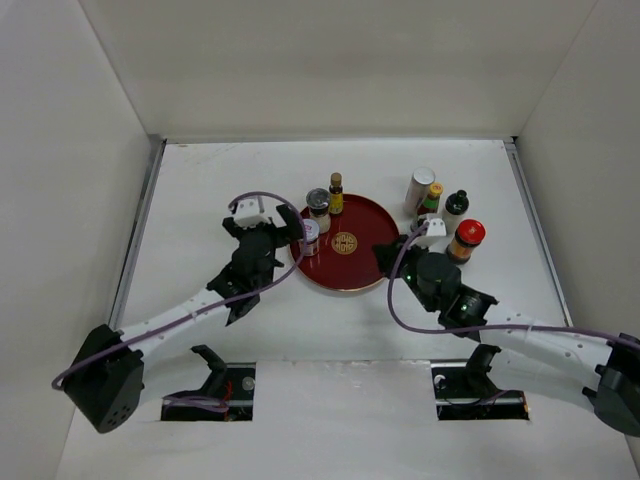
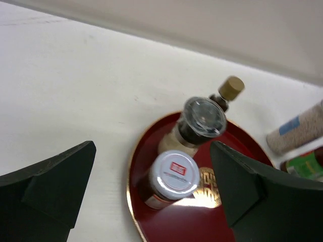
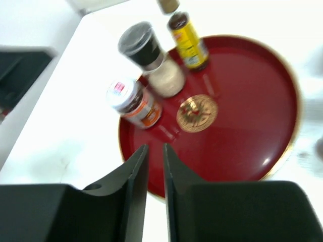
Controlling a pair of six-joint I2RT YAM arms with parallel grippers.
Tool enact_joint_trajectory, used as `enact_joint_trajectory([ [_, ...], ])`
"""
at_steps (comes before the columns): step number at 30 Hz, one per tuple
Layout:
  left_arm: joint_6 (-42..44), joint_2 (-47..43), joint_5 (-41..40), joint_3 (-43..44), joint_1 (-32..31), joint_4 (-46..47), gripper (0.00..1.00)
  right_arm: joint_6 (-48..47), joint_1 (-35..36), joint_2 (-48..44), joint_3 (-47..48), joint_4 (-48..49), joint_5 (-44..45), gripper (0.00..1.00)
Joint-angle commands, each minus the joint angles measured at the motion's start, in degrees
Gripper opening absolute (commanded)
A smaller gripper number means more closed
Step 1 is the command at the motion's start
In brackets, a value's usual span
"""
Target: Organize the condiment bottles
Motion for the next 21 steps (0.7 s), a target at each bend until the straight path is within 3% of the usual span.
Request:
enact_joint_trajectory([
  [1,-1.4,-4.3,-6.1,-5.8,2.9,7.5,1.0,0.7,0.5,-1.5,6.4,-11.7,8.9,0.22],
  [4,-5.0,-5.9,-7.5,-10.9,6.0,10.6,1.0,0.0,-2.1,-0.8,9.8,-18.6,14.5,0.24],
  [7,-10.7,-6.4,-7.4,-14.6,10.2,11.9,1.0,1.4,-4.7,-0.3,12.2,-25.2,18.3,0.5],
  [9,-15.1,-6.8,-7.4,-17.5,11.2,13.5,1.0,2.2,-7.2,0.0,13.1,-28.8,20.6,0.76],
  [11,-17.2,-5.9,-6.9,-19.8,12.0,16.9,1.0,2.6,-9.8,0.4,13.7,-31.1,20.8,0.87],
  [15,-18.0,-2.5,-4.1,-20.8,12.4,19.6,1.0,1.7,-16.7,4.7,15.3,-31.5,16.8,0.96],
  [21,-18.2,-0.7,-1.3,-19.8,12.5,19.9,1.0,-0.3,-22.8,10.4,15.8,-25.3,6.9,0.95],
])
